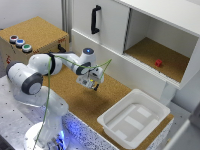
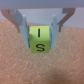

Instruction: Go towards the box and place the yellow object

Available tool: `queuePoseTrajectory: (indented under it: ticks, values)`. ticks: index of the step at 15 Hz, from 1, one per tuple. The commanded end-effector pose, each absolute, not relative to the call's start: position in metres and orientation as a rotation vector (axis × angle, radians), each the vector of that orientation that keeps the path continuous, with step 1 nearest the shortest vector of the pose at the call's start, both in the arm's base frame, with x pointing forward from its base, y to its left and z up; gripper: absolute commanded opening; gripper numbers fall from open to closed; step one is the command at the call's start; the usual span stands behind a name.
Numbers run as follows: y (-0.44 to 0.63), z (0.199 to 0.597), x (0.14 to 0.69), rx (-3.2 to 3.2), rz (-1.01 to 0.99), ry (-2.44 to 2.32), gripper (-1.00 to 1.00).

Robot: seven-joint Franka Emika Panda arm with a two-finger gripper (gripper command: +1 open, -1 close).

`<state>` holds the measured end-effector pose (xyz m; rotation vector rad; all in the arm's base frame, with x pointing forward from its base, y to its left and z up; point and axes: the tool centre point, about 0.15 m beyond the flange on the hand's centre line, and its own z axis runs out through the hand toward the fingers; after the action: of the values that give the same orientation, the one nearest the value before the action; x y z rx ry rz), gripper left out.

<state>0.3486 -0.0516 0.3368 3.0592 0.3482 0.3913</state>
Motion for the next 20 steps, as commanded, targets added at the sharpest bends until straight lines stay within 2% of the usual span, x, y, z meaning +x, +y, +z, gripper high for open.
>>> queuePoseTrajectory:
  ticks: [1,5,13,18,20]
  values:
    - [-0.149,0.406,0.343,3.09,0.502,0.6,-1.0]
    - [-0.223,0.419,0.34,3.074,0.602,0.705,-1.0]
    - [-0.332,0.42,0.346,3.022,0.497,0.613,-1.0]
    - [-0.417,0.363,0.363,3.036,0.403,0.723,-1.0]
    - [-0.445,0.344,0.368,3.046,0.482,0.8,-1.0]
